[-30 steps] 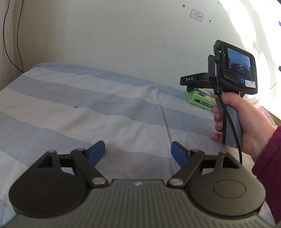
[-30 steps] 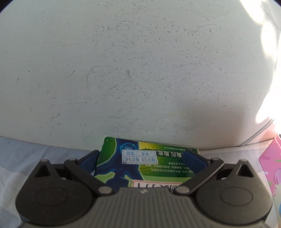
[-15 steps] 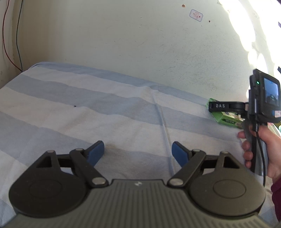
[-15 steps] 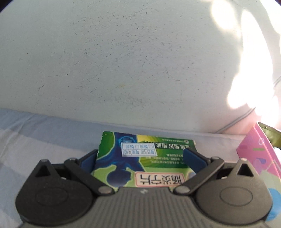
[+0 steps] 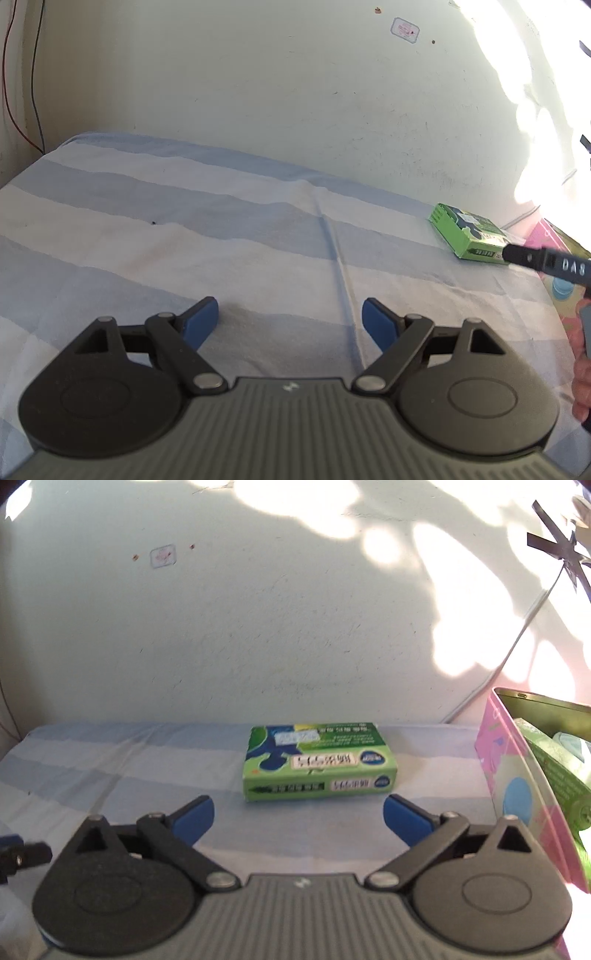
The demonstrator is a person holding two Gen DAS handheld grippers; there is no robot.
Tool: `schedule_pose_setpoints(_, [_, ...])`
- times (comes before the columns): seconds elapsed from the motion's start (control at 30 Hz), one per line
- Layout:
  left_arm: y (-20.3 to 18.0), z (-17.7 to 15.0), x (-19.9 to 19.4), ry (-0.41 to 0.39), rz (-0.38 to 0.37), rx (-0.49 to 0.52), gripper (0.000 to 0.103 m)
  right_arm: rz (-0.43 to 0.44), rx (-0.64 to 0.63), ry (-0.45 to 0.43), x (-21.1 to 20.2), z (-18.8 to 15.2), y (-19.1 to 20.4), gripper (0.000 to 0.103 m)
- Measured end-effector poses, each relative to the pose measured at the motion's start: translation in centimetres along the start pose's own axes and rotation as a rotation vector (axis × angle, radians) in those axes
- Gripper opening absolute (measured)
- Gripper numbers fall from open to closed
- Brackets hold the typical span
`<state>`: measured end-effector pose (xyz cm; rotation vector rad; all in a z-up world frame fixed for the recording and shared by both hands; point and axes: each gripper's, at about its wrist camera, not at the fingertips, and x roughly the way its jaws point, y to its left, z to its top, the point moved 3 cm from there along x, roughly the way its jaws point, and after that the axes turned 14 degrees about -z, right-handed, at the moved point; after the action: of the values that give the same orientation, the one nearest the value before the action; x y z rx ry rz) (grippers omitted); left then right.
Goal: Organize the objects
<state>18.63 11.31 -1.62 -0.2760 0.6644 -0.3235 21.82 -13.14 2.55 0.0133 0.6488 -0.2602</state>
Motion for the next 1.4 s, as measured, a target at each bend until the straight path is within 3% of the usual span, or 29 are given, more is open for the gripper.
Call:
schedule_pose_setpoints(0.03, [0.0,-0.1,0.0,0.000,0.002,0.003,0.087,-0.002,0.022,0.001,1.4,1.7,-1.6,0.102])
schedule_pose_setpoints(0.07, [-0.1,-0.1,0.1,0.001,0.004,0.008,0.087,-0.010,0.035,0.001,1.5,1.2,-0.5,0.103])
schedule_pose_setpoints(0.23, [-0.2,-0.3,-0.1,0.006,0.008,0.025,0.087,-0.059,0.063,0.092,11.1,3.6,1.5,0.103])
schedule_pose_setpoints(0.43, [-0.1,-0.2,-0.4,0.006,-0.001,0.014,0.088,0.017,0.227,0.253,17.2,4.4,0.5,0.103])
schedule_pose_setpoints(0.67, [1.8,0.4,-1.1,-0.015,-0.078,-0.093,0.086,0.264,0.020,0.226,13.0,1.6,4.8,0.102])
schedule_pose_setpoints(0.8, [2.8,0.7,-1.3,-0.031,-0.143,-0.164,0.079,0.381,-0.057,0.214,8.5,-1.3,7.5,0.102])
schedule_pose_setpoints(0.97, [2.6,0.9,-1.2,-0.021,-0.198,-0.145,0.070,0.490,-0.186,0.178,2.6,-5.2,10.3,0.102])
schedule_pose_setpoints(1.07, [2.6,0.9,-1.0,-0.018,-0.239,-0.142,0.070,0.443,-0.339,0.102,0.4,-6.9,11.7,0.103])
schedule_pose_setpoints(1.17, [2.0,0.7,-0.3,-0.011,-0.235,-0.101,0.069,0.400,-0.431,0.061,-1.4,-7.6,13.5,0.103])
schedule_pose_setpoints(1.27, [1.0,0.5,0.2,0.005,-0.270,-0.053,0.059,0.374,-0.426,0.058,-1.6,-7.6,14.2,0.101])
schedule_pose_setpoints(1.4, [0.5,0.1,-0.1,0.005,-0.282,-0.008,0.058,0.317,-0.353,0.041,-1.6,-7.5,13.7,0.083])
